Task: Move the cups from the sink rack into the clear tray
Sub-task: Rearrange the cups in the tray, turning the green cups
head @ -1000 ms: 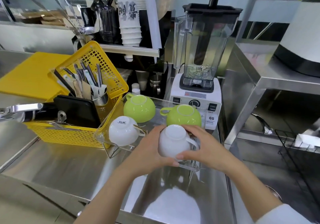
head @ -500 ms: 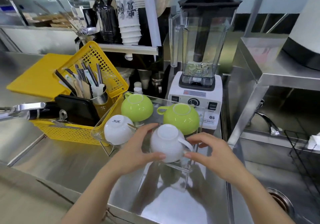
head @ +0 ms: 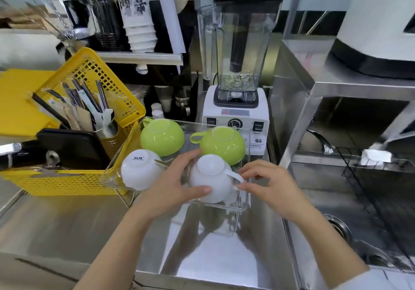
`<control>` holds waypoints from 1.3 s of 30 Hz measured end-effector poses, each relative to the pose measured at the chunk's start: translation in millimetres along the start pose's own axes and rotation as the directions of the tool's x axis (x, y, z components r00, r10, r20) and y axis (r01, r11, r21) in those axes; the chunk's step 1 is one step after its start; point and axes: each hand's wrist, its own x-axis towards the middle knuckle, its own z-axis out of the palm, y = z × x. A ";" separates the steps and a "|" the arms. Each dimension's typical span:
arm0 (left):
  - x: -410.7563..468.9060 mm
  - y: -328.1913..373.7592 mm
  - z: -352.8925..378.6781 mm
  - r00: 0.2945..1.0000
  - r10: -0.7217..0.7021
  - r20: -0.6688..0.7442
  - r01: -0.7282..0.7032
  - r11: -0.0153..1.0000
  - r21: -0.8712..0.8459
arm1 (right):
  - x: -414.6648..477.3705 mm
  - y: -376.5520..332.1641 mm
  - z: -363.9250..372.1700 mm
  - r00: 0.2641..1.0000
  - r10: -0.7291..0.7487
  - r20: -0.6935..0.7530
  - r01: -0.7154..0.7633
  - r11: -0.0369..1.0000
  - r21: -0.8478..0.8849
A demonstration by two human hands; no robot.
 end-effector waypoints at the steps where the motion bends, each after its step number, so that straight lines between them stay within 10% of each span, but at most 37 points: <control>1: 0.6 -0.7 -0.6 0.999 0.008 0.031 -0.008 1.000 0.005 | -1.1 -0.9 1.2 1.000 0.013 -0.016 -0.013 1.000 -0.007; 30: -3.0 -0.9 -4.9 0.992 0.125 0.021 -0.126 0.977 0.171 | -2.5 -21.9 10.7 0.972 0.150 -0.179 -0.167 0.982 -0.084; 39: -19.7 7.0 -71.0 0.942 0.183 -0.283 -0.116 0.964 0.238 | 16.1 -46.1 -0.5 0.952 0.011 -0.306 -0.032 0.998 -0.061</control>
